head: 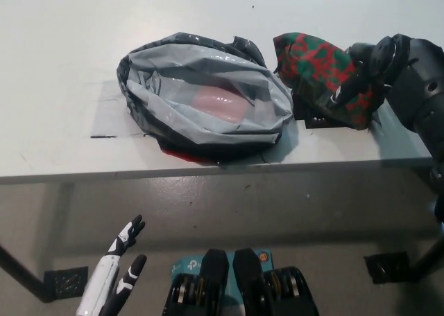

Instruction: The robot uses its right hand to pick up a bag of coffee beans and puts it in the black plastic bag, then the robot grabs the top of the bag and lifts it.

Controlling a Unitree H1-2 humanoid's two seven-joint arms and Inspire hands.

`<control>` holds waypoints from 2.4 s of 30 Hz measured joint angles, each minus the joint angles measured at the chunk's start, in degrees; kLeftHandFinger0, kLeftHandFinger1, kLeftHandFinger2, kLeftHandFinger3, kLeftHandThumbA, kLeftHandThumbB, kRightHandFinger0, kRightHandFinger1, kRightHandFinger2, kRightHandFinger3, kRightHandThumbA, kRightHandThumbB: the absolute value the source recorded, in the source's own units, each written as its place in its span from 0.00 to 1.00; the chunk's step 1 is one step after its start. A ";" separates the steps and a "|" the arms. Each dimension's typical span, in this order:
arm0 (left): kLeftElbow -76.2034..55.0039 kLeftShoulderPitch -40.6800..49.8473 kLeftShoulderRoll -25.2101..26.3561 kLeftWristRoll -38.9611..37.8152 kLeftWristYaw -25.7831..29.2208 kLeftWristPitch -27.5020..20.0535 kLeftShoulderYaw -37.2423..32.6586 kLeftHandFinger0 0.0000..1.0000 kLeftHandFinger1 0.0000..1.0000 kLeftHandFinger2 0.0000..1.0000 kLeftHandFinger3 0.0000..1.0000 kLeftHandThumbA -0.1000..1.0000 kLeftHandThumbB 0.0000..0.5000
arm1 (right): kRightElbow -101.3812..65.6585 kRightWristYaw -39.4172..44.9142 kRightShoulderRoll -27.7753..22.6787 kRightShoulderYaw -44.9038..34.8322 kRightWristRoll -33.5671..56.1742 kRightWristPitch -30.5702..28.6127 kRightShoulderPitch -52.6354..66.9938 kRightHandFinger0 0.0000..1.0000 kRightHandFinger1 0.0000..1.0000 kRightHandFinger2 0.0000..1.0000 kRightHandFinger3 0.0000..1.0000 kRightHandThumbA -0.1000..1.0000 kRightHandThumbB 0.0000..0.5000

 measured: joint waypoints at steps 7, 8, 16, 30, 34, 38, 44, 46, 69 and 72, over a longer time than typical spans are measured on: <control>0.00 -0.44 0.01 -0.12 -0.15 0.01 -0.15 1.00 1.00 1.00 1.00 1.00 0.48 | 0.04 2.02 0.76 -1.80 0.84 -0.11 0.17 1.00 1.00 1.00 1.00 1.00 1.00; 0.00 -0.49 0.01 -0.12 -0.21 0.03 -0.23 1.00 1.00 1.00 1.00 1.00 0.48 | 0.04 2.16 0.92 -1.89 0.96 -0.13 0.24 1.00 1.00 1.00 1.00 0.99 1.00; 0.00 -1.00 0.05 -0.12 -0.69 0.05 -0.72 1.00 1.00 1.00 1.00 1.00 0.45 | -0.04 1.68 2.57 -2.35 1.45 -1.11 1.18 1.00 1.00 1.00 0.74 0.04 0.64; -0.01 -1.60 0.79 -0.12 -1.40 0.19 -0.71 1.00 1.00 1.00 1.00 1.00 0.38 | -0.49 -10.50 2.83 -10.67 4.18 -5.52 4.94 0.00 0.34 0.72 0.45 0.00 0.33; -0.01 -1.76 0.83 0.05 -1.45 0.22 -0.74 1.00 1.00 1.00 1.00 1.00 0.39 | -0.61 -11.47 2.11 -18.03 7.86 -7.31 6.37 0.03 0.51 0.91 0.86 0.00 0.33; 0.00 -1.97 0.85 0.26 -1.47 0.29 -0.74 1.00 1.00 1.00 1.00 1.00 0.40 | -0.63 -11.74 1.72 -24.70 11.68 -7.93 7.75 0.01 0.44 0.91 1.00 0.00 0.38; 0.24 -2.09 0.84 0.26 -1.50 0.35 -0.74 1.00 1.00 1.00 1.00 0.98 0.36 | -0.53 -11.38 1.48 -37.15 18.11 -7.34 9.58 0.00 0.22 0.66 0.72 0.00 0.34; 0.24 -2.09 0.84 0.26 -1.50 0.35 -0.74 1.00 1.00 1.00 1.00 0.97 0.34 | -0.53 -11.38 1.48 -37.15 18.11 -7.34 9.58 0.00 0.17 0.61 0.79 0.00 0.33; 0.87 -2.29 1.15 -0.17 -1.86 0.29 -0.80 1.00 1.00 1.00 1.00 0.93 0.28 | -2.63 -3.01 5.24 -71.23 44.23 1.74 14.86 0.00 0.14 0.59 1.00 0.00 0.25; 0.88 -2.40 1.35 -0.22 -1.99 0.20 -0.81 1.00 1.00 1.00 1.00 0.93 0.28 | -4.15 -2.01 6.50 -71.12 45.92 3.94 15.07 0.00 0.14 0.53 0.94 0.00 0.29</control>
